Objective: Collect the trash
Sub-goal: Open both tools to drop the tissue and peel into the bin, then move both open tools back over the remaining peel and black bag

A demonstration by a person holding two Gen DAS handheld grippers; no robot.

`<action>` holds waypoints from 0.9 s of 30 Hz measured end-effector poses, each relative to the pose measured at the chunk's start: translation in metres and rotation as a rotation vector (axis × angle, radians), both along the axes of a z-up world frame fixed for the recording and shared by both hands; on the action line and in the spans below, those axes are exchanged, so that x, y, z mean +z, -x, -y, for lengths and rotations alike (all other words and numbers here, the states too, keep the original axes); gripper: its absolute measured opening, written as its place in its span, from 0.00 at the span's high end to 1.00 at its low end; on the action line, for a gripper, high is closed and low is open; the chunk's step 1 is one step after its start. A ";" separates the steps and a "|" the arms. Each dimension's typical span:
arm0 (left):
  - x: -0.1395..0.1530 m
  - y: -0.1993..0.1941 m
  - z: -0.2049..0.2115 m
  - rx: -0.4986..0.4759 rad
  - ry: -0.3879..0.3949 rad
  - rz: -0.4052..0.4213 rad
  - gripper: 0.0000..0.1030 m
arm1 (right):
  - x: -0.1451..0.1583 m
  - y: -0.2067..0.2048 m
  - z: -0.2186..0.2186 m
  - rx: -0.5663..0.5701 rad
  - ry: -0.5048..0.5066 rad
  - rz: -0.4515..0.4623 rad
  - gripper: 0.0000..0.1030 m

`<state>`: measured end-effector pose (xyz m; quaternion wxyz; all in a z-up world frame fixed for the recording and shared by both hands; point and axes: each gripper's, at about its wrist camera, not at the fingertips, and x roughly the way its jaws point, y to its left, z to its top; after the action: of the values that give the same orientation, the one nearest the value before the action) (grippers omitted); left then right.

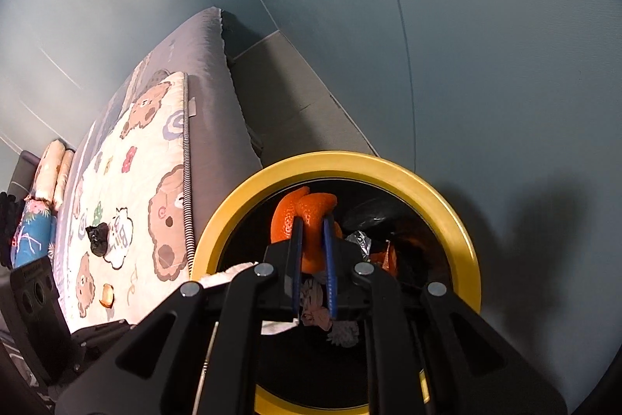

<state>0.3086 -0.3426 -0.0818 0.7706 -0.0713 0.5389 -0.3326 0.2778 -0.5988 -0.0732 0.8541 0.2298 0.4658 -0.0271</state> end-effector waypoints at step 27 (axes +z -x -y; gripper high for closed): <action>0.023 0.013 -0.192 0.278 -0.055 0.124 0.28 | 0.026 -0.032 -0.103 0.138 0.000 -0.005 0.57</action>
<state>0.2956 -0.1505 -0.0584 0.8426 -0.1033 0.4843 -0.2117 0.3099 -0.4956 -0.0475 0.8528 0.1971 0.4825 0.0314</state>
